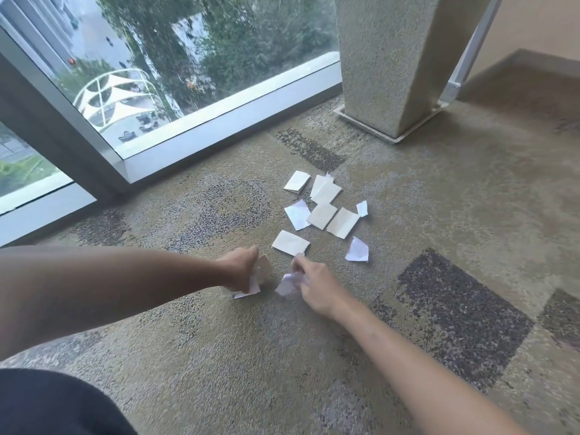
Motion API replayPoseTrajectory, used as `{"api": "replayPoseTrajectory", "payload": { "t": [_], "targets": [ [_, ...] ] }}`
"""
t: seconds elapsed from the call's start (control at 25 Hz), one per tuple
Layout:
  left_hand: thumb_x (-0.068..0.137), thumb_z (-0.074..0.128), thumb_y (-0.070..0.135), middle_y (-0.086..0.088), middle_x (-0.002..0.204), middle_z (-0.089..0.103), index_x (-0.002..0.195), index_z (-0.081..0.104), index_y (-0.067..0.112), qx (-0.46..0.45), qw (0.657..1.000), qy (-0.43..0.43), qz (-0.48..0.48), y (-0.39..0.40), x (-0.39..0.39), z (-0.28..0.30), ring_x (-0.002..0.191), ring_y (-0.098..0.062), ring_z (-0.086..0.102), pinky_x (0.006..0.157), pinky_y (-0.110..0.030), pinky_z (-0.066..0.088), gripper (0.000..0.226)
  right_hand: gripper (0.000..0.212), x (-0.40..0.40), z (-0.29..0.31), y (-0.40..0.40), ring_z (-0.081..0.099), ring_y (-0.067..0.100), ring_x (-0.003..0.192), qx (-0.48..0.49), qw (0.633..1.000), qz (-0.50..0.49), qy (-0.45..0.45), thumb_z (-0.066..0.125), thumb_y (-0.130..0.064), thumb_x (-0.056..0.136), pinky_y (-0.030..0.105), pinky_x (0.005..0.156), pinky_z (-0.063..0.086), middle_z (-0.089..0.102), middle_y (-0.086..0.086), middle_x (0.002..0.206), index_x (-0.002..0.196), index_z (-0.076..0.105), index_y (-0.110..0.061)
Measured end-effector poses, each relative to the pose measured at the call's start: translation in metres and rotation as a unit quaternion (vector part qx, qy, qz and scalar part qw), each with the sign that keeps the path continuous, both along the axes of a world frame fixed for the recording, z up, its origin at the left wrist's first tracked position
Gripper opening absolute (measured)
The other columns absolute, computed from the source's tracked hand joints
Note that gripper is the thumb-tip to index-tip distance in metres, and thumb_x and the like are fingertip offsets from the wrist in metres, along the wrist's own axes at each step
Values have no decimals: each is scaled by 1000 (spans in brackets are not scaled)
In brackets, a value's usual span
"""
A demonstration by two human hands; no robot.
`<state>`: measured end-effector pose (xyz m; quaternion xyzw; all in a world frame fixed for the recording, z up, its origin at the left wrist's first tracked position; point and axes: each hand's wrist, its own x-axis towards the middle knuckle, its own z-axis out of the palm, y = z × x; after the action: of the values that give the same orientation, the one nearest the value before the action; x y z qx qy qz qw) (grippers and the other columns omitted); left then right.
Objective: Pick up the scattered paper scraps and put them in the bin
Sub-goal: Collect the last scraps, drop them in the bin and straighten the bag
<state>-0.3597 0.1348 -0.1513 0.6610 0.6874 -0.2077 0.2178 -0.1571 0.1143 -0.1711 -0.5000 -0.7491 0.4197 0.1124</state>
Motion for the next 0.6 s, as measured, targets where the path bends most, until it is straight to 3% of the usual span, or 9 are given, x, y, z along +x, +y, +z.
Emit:
{"api": "replayPoseTrajectory", "payload": {
  "t": [0.12, 0.24, 0.4, 0.6],
  "targets": [
    [65, 86, 14, -11, 120, 47, 128, 34, 11, 3, 998, 29, 47, 1, 2, 1, 99, -24, 58, 81, -36, 58, 82, 36, 21, 3, 19, 62, 18, 79, 8, 996, -85, -22, 49, -10, 98, 31, 61, 51, 62, 1, 105, 129, 35, -23],
    [65, 88, 20, -13, 128, 41, 133, 34, 10, -16, 997, 56, 55, 3, 3, 3, 109, -26, 55, 88, -35, 55, 88, 58, 44, 0, 36, 62, 22, 81, -6, 975, -198, -102, 49, -3, 94, 33, 60, 49, 61, 9, 109, 144, 22, -15],
    [71, 85, 22, -9, 121, 52, 132, 36, 10, -42, 996, 49, 57, 6, 5, 6, 103, -22, 57, 74, -27, 52, 79, 42, 63, -9, 55, 61, 33, 107, -41, 953, -245, -177, 57, -16, 93, 34, 74, 47, 61, 16, 123, 130, 38, -6],
    [74, 82, 25, -9, 119, 56, 130, 39, 8, -56, 996, 55, 50, 7, 6, 7, 103, -23, 59, 78, -28, 54, 73, 23, 63, -11, 56, 60, 31, 105, -20, 951, -245, -185, 51, -21, 98, 32, 72, 39, 62, 15, 118, 117, 52, -9]
  ]
}}
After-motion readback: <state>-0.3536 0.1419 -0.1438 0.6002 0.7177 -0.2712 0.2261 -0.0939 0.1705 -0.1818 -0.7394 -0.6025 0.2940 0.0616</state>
